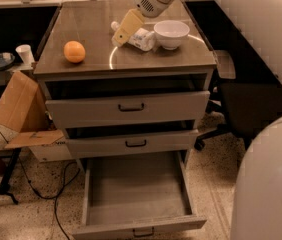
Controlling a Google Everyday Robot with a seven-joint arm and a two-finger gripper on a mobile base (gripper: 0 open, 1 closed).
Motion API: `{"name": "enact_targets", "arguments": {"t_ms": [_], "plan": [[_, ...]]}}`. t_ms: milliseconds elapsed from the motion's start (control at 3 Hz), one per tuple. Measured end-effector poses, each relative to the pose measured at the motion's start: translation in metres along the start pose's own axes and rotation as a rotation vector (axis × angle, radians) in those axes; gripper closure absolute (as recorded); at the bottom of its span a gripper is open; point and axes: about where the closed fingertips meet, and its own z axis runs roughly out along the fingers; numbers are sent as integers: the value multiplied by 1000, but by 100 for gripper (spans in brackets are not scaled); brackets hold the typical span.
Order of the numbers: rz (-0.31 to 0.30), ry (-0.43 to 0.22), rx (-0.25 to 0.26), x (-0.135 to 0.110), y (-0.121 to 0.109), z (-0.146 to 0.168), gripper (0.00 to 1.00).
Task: Place blue plastic bottle into bottom drawer
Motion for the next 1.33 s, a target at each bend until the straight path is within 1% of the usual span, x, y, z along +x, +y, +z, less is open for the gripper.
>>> {"name": "enact_targets", "arguments": {"t_ms": [333, 667, 1000, 1333], "plan": [[-3, -2, 0, -1, -6, 17, 0], [11, -9, 15, -2, -21, 40, 0], [35, 2, 31, 2, -39, 64, 0], [75, 28, 57, 12, -62, 83, 0]]}}
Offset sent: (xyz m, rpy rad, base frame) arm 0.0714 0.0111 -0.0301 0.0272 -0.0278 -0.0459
